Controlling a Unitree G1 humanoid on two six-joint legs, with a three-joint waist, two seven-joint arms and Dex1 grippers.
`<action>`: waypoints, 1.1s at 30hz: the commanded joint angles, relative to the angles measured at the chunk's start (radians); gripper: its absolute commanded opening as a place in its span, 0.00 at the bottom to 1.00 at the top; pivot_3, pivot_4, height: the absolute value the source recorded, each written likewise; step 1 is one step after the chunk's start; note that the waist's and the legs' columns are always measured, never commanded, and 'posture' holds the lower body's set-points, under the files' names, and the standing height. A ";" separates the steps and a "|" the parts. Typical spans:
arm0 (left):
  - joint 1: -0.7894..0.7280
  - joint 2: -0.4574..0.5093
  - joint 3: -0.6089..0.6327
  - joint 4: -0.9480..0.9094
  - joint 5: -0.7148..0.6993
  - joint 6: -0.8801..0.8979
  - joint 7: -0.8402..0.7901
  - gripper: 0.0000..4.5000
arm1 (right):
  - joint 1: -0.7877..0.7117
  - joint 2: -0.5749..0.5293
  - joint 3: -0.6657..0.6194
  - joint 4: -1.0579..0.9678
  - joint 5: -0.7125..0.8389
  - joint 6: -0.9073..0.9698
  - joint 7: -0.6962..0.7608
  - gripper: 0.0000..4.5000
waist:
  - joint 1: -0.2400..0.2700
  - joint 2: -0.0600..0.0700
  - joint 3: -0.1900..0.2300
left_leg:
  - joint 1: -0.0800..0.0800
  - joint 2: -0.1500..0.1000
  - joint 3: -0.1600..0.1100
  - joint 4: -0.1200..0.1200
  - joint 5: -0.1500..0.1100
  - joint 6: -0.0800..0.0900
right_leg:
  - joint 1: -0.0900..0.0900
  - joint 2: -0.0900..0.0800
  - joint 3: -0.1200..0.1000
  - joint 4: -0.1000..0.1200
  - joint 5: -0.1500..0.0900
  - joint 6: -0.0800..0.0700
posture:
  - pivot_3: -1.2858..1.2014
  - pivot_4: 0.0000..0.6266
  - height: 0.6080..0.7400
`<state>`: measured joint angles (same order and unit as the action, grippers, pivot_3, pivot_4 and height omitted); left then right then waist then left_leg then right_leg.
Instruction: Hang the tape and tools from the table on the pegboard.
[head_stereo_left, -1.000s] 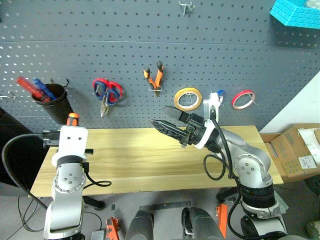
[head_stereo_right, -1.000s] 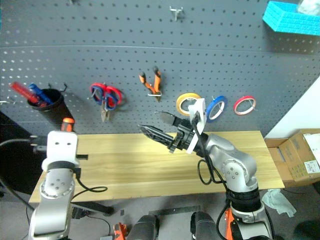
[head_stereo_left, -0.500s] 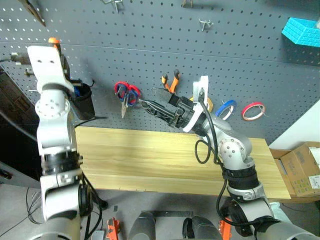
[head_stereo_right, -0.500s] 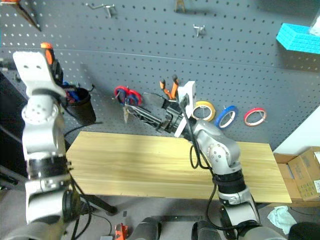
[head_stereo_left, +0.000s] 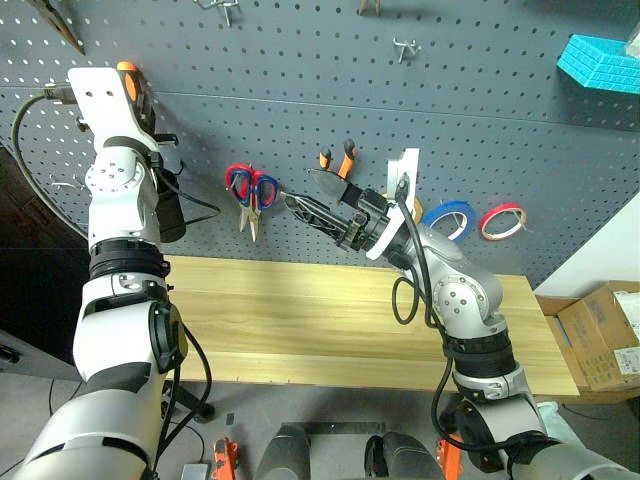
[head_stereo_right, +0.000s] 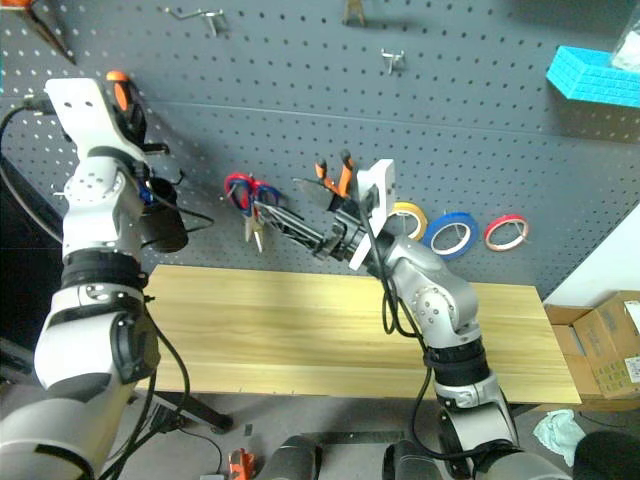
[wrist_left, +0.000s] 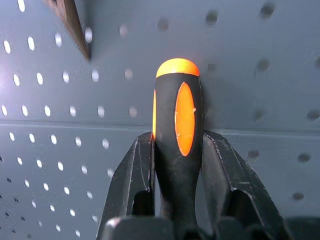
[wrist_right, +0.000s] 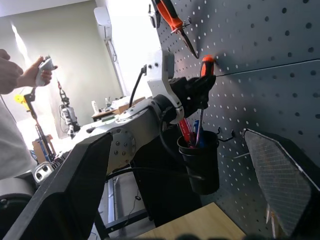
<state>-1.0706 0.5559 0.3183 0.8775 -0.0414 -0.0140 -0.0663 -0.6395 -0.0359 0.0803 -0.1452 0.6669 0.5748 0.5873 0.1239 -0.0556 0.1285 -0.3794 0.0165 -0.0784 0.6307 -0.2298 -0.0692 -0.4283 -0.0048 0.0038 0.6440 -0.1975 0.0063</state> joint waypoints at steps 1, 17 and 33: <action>0.020 0.018 0.014 -0.029 -0.019 -0.029 0.020 0.20 | 0.002 -0.011 -0.021 -0.045 0.001 -0.014 -0.010 1.00 | -0.003 0.000 0.000 | 0.000 0.000 0.000 0.000 0.000 0.000 | 0.000 0.000 0.000 0.000 0.001 -0.002 | 0.61 0.03 1.00; 0.252 -0.039 0.032 -0.403 -0.093 0.137 0.076 1.00 | 0.011 -0.022 -0.017 -0.048 -0.001 -0.021 -0.018 1.00 | -0.021 -0.001 -0.005 | 0.010 0.000 0.001 0.000 0.000 0.000 | 0.009 0.000 0.002 0.001 -0.001 0.002 | 0.60 0.02 1.00; 0.460 -0.198 -0.175 -1.185 -0.149 0.580 0.034 1.00 | 0.163 -0.157 -0.002 -0.258 -0.187 -0.045 -0.194 1.00 | -0.018 0.001 -0.024 | 0.016 -0.001 0.006 0.001 0.000 0.000 | 0.014 0.000 0.009 -0.001 -0.002 0.003 | 0.61 0.01 1.00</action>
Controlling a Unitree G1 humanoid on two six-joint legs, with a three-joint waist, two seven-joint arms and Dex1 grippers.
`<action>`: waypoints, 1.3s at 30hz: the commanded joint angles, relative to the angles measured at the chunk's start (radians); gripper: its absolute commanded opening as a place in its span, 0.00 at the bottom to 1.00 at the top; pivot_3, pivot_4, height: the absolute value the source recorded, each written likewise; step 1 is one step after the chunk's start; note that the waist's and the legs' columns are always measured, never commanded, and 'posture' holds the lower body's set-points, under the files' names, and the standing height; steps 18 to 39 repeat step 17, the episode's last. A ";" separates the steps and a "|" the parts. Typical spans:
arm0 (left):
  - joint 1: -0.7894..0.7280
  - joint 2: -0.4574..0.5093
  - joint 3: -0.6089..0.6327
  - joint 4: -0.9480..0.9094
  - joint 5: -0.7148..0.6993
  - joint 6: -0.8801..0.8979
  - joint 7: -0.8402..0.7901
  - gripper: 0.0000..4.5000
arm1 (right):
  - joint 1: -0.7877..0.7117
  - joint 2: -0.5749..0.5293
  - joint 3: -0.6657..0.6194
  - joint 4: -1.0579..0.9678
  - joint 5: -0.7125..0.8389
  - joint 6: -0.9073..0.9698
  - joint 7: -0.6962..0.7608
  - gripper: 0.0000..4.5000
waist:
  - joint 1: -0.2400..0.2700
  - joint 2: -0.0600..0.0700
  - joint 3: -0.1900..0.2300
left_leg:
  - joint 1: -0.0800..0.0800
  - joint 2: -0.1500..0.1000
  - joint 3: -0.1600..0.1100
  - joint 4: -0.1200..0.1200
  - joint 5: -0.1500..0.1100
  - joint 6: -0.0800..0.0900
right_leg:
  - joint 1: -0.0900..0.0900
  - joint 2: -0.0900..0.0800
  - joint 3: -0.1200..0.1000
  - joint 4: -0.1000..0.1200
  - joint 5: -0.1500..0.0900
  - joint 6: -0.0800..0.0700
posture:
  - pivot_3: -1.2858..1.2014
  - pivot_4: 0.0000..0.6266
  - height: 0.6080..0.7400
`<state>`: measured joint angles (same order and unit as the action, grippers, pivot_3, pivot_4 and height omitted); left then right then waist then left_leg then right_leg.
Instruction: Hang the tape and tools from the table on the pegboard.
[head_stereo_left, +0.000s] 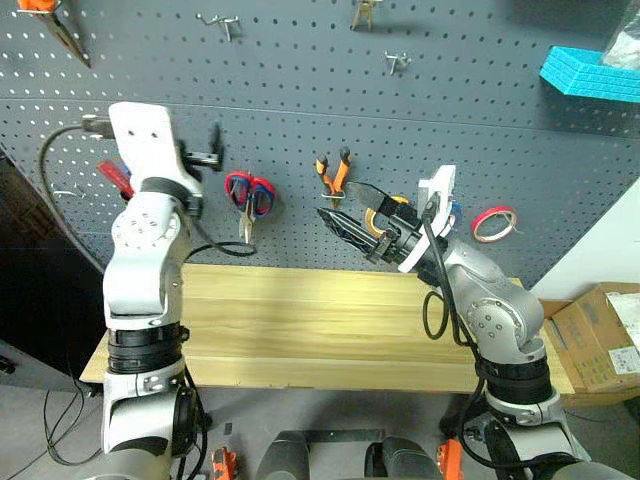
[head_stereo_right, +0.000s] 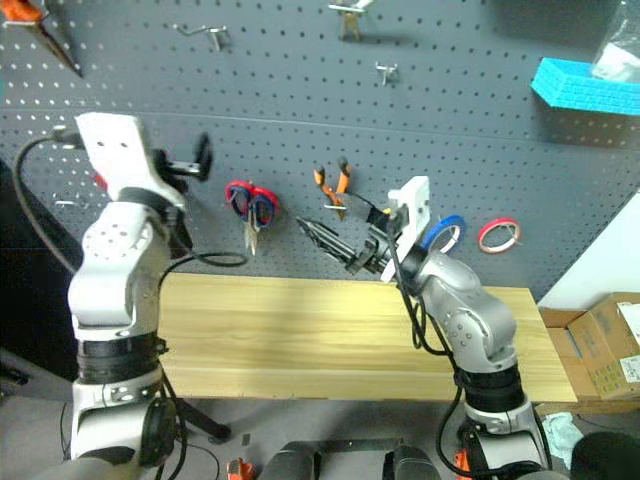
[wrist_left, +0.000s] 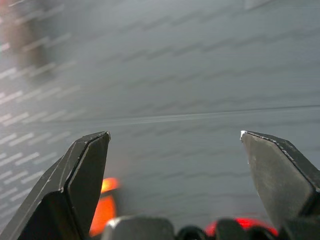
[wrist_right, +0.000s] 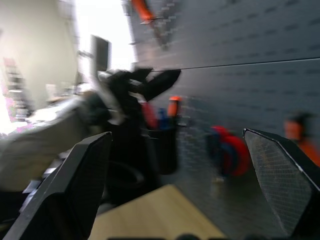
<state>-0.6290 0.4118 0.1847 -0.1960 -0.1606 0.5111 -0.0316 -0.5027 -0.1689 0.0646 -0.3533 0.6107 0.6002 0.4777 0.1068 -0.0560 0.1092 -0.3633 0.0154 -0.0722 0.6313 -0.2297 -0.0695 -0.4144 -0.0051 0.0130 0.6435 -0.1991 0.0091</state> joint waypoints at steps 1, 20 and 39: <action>0.030 -0.078 -0.048 -0.129 -0.037 0.069 0.001 1.00 | 0.038 -0.027 0.020 -0.050 -0.164 -0.079 -0.107 1.00 | -0.002 0.003 -0.008 | 0.001 0.000 0.000 0.000 0.000 0.000 | 0.001 0.000 0.000 0.000 -0.001 0.000 | 0.60 0.01 1.00; 0.507 -0.183 0.015 0.011 -0.053 0.048 -0.032 1.00 | 0.357 -0.081 0.002 0.118 -0.574 -0.192 -0.393 1.00 | -0.053 0.015 -0.027 | 0.008 0.000 0.002 0.000 0.000 0.000 | 0.006 0.001 0.003 -0.002 -0.005 -0.006 | 0.58 0.00 1.00; 0.507 -0.183 0.015 0.011 -0.053 0.048 -0.032 1.00 | 0.357 -0.081 0.002 0.118 -0.574 -0.192 -0.393 1.00 | -0.053 0.015 -0.027 | 0.008 0.000 0.002 0.000 0.000 0.000 | 0.006 0.001 0.003 -0.002 -0.005 -0.006 | 0.58 0.00 1.00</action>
